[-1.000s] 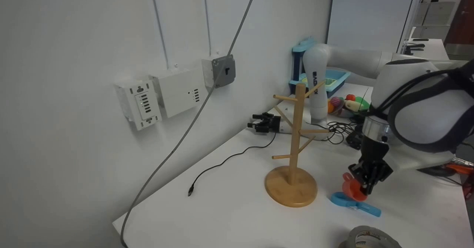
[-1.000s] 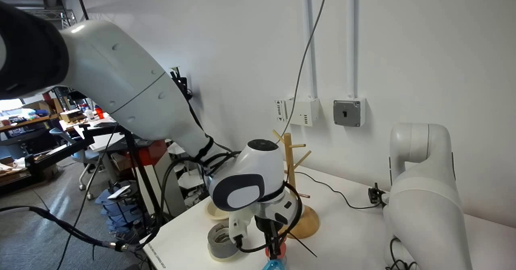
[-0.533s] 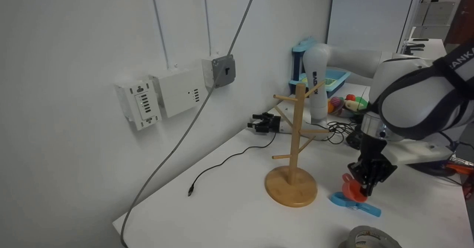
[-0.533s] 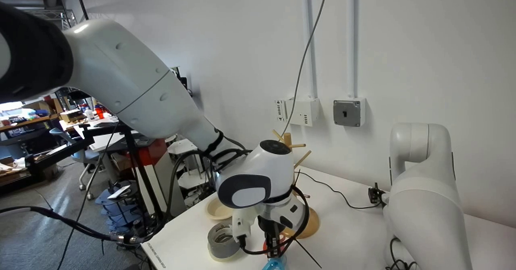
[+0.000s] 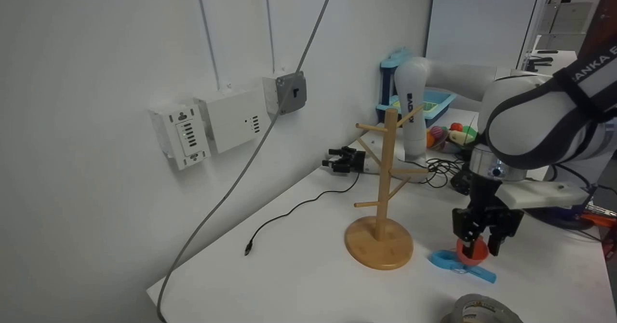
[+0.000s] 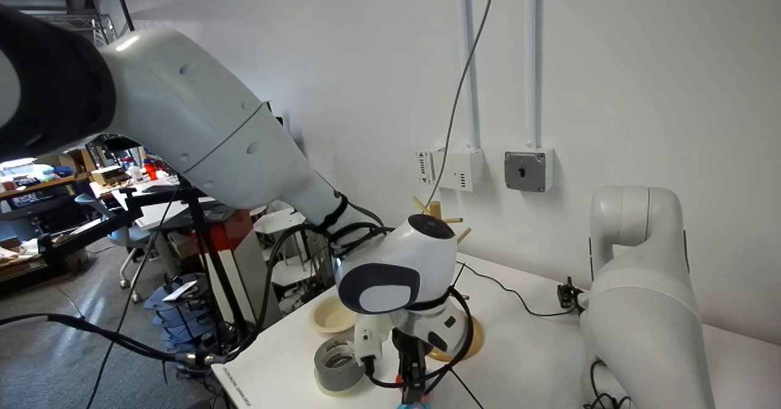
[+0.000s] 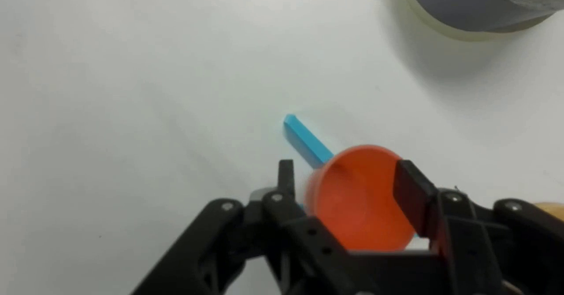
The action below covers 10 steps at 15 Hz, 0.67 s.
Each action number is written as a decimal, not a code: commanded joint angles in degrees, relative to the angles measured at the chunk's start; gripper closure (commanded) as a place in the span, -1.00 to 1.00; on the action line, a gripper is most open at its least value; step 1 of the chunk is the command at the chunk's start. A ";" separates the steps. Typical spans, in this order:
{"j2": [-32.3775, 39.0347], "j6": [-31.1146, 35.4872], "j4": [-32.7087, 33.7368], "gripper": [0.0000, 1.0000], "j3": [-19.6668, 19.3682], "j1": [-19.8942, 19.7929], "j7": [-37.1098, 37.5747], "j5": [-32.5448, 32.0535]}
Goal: Remove the blue and orange objects from the hanger
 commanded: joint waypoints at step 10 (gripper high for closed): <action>-6.24 -0.13 -0.25 -1.00 -4.14 3.77 2.26 -11.36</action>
